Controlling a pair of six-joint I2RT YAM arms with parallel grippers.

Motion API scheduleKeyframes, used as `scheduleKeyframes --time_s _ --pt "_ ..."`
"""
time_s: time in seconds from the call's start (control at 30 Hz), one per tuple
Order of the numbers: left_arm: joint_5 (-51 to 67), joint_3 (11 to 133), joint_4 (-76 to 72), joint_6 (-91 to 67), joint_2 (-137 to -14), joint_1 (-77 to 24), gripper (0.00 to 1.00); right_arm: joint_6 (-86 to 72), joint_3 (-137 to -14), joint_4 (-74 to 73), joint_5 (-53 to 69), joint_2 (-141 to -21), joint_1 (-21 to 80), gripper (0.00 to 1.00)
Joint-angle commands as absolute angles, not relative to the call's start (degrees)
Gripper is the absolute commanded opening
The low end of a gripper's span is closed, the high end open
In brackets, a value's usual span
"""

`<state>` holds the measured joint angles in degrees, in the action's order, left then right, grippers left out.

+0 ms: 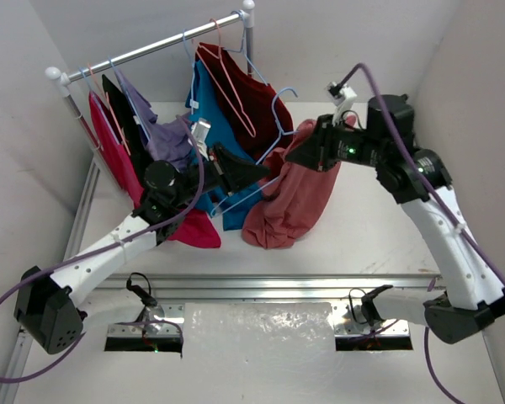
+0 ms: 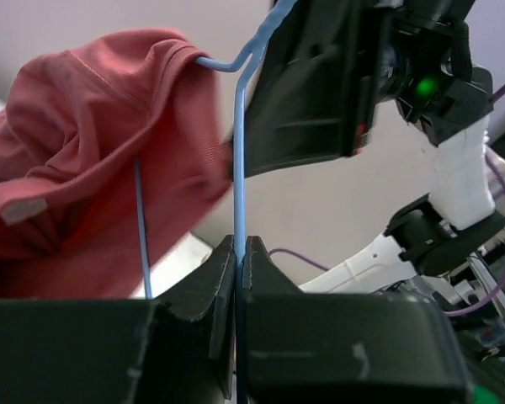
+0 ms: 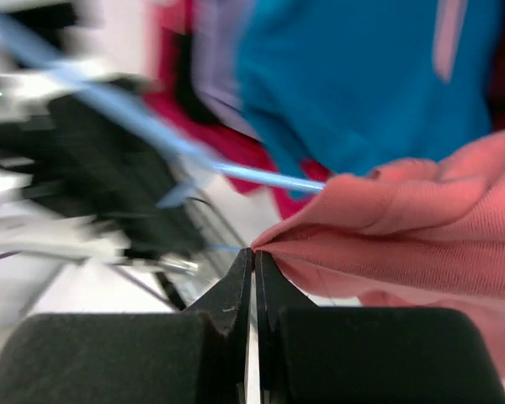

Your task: Place the t-shirt on the hanger

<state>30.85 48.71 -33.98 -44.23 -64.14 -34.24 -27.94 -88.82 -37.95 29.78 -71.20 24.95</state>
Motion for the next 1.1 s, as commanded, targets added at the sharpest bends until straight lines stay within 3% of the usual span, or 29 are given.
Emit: scheduleKeyframes --time_s 0.0,0.1,0.23,0.3,0.37,0.47,0.67,0.73,0.83,0.97,1.0,1.07 --pt "34.37 51.07 -45.00 -44.04 -64.34 -34.89 0.00 -30.49 -92.55 -34.55 41.91 -67.25 25.66 0.00" --pt "33.66 46.68 -51.48 -45.52 -64.07 -34.89 0.00 -33.48 -86.32 -28.22 47.71 -63.90 25.66 0.00" --pt "32.70 40.35 -60.72 -47.73 -63.72 -35.07 0.00 -34.10 -79.65 -27.61 45.78 -63.72 25.66 0.00" --pt "28.58 37.36 -61.61 -46.50 -62.85 -35.16 0.00 -38.55 -73.06 -19.75 52.86 -64.07 26.36 0.00" --pt "24.72 36.13 -60.57 -44.92 -62.93 -35.16 0.00 -39.64 -68.92 -16.10 53.70 -64.51 32.40 0.00" --pt "23.99 36.91 -60.73 -44.47 -64.68 -35.16 0.00 -35.60 -71.71 -18.28 50.02 -66.35 41.91 0.00" --pt "21.98 34.54 -59.16 -43.16 -60.04 -35.16 0.00 -34.63 -70.76 -21.35 35.09 -64.78 43.15 0.00" --pt "21.88 32.88 -55.57 -40.35 -57.75 -35.16 0.00 -34.63 -68.74 -21.36 32.71 -63.37 43.15 0.26" --pt "22.67 29.10 -53.70 -37.18 -51.79 -35.16 0.00 -32.79 -68.47 -22.23 29.90 -61.35 43.15 0.28" --pt "23.03 24.62 -53.18 -34.72 -47.47 -35.16 0.00 -26.31 -70.48 -26.97 16.92 -58.63 42.80 0.29" --pt "23.29 23.57 -52.39 -34.37 -46.33 -35.16 0.00 -24.89 -71.01 -27.33 14.79 -56.97 42.80 0.47" --pt "23.82 22.51 -51.68 -33.58 -45.18 -35.16 0.00 -20.07 -71.10 -28.38 6.65 -55.03 42.80 0.60"
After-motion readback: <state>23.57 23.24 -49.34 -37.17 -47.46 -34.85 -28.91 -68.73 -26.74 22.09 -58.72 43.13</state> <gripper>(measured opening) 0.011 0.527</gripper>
